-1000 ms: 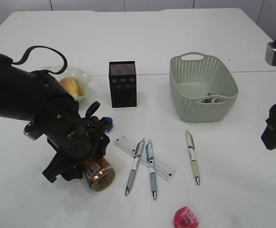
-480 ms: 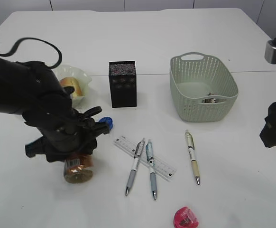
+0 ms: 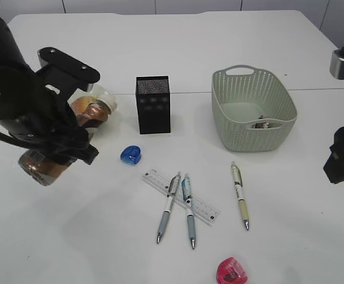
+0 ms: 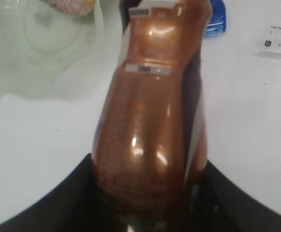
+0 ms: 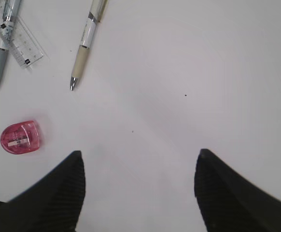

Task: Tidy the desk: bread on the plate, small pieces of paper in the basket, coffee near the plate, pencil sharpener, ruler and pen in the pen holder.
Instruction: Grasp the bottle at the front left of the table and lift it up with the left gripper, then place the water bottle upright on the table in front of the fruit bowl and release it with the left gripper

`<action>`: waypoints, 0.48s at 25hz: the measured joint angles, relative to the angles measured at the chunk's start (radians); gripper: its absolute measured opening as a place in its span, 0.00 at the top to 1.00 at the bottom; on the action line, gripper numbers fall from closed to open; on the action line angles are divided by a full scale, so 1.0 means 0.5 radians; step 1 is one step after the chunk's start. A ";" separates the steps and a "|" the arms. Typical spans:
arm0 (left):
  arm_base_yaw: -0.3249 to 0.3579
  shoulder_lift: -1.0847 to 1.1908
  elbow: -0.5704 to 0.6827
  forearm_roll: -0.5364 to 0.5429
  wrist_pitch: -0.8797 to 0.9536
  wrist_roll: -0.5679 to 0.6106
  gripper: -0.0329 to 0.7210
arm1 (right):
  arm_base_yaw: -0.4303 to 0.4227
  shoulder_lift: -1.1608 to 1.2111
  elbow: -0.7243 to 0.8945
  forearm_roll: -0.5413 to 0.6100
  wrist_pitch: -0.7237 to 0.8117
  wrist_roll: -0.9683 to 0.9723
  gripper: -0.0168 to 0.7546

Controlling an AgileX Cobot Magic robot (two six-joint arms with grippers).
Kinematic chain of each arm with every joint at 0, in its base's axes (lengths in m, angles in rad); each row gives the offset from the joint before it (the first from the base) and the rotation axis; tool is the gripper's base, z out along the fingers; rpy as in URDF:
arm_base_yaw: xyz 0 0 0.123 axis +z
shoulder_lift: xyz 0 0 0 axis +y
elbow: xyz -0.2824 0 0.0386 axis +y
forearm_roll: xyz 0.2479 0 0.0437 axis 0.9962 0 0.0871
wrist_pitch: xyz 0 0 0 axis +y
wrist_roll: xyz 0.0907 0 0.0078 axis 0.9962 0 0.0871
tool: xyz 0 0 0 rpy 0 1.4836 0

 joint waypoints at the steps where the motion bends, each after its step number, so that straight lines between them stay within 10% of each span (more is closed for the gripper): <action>1: 0.000 -0.027 0.000 0.002 0.000 0.099 0.44 | 0.000 0.000 0.000 0.000 0.000 0.000 0.31; 12: 0.194 -0.221 0.223 -0.062 -0.416 0.570 0.44 | 0.000 0.000 0.000 0.047 0.046 0.000 0.31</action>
